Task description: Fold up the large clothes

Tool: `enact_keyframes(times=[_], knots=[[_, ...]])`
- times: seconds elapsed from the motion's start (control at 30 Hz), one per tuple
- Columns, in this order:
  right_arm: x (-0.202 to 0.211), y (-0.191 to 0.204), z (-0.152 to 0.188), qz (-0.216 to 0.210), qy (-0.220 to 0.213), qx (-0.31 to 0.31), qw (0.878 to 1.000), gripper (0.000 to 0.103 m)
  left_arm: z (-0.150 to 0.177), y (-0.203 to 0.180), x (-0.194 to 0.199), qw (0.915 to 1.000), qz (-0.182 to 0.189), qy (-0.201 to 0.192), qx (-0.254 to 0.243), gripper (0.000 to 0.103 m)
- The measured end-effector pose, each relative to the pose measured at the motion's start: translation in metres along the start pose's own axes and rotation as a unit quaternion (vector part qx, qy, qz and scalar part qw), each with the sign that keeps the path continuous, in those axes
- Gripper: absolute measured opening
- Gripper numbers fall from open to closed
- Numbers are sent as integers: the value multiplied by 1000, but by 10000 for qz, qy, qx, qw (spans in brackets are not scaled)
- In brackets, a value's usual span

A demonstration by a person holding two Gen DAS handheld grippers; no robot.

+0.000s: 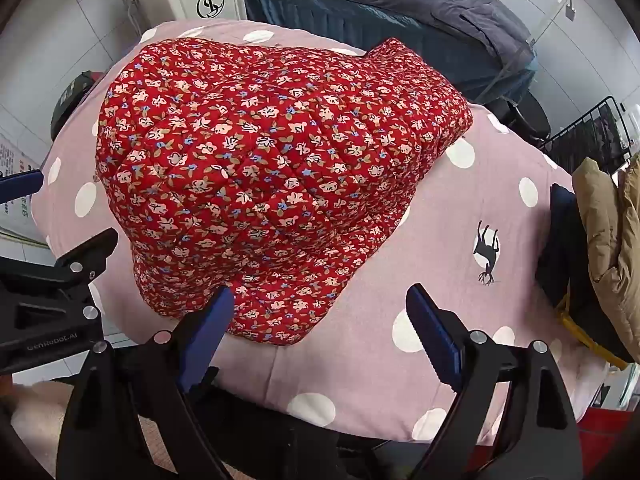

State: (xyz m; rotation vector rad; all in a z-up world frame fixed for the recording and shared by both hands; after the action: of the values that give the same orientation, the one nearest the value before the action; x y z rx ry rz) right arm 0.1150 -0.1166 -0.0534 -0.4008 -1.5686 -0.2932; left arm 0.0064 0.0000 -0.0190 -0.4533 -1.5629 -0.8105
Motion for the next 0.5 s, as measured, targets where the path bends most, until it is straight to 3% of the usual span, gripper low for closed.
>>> enact_keyframes(times=[0.5], knots=[[0,-1,0,-5,19,-17,10000,87,0,0,0,10000,-16,15,5,96]])
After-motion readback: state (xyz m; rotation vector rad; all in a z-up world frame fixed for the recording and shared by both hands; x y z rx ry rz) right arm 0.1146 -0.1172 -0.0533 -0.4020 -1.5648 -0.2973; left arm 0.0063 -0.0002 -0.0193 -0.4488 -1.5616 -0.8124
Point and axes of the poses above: each gripper's, at about its wrist camera, not at the fingertips, and x roughly against the way its jaws point, y to its left, z to its underside, the point moved 2 cm from there along -x, roughly the way its jaws point, and after that the axes turned 13 degrees about y, right-handed, at the moved point
